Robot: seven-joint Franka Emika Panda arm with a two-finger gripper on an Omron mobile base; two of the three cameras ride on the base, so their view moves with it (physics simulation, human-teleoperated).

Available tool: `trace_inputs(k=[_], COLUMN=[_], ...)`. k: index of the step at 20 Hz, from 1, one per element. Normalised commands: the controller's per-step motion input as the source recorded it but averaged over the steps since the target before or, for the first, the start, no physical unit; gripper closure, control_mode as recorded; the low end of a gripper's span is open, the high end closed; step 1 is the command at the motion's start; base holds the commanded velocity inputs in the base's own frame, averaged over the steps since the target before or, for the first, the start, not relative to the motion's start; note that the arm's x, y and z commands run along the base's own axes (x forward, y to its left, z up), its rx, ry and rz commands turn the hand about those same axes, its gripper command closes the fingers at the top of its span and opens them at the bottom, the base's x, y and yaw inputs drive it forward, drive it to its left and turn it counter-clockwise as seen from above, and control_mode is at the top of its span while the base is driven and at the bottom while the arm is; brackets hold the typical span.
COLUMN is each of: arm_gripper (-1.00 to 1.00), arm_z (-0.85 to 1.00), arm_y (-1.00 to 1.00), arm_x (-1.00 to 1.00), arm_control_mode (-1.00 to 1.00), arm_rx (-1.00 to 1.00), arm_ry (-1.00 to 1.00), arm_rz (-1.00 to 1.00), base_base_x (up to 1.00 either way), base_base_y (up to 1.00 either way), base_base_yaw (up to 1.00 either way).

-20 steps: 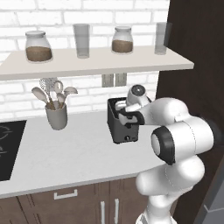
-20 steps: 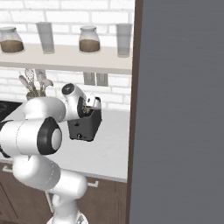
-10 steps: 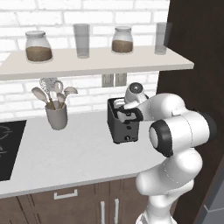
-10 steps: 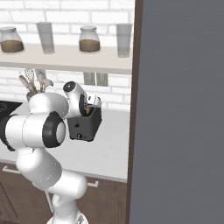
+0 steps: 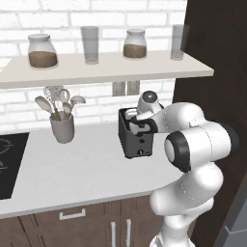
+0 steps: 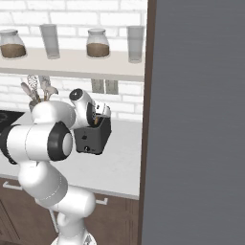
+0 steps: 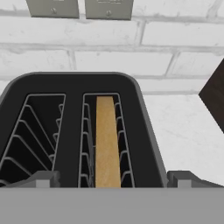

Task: Start the toaster. Once the lever pops up, take the bread to the plate on the dining counter.

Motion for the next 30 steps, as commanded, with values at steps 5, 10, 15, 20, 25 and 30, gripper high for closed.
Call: trace_inputs(k=[5, 10, 15, 20, 25, 30], arm_gripper=[-1.0, -1.0, -1.0, -1.0, -1.0, -1.0], arm_z=[-0.11, 0.0, 0.0, 0.0, 0.0, 0.0], arm_y=[0.0, 0.01, 0.01, 0.03, 0.01, 0.0], arm_x=[0.0, 0.0, 0.0, 0.0, 0.0, 0.0], arm_control_mode=[-1.0, -1.0, -1.0, -1.0, -1.0, -1.0], arm_rx=[0.0, 0.0, -0.01, -0.03, -0.08, -0.09], arm_ry=[0.0, 0.0, 0.0, 0.0, 0.0, 0.0], arm_rz=[0.0, 0.0, 0.0, 0.0, 0.0, 0.01], base_base_x=[0.0, 0.0, 0.0, 0.0, 0.0, 0.0], base_base_y=[0.0, 0.0, 0.0, 0.0, 0.0, 0.0], base_base_yaw=[0.0, 0.0, 0.0, 0.0, 0.0, 0.0])
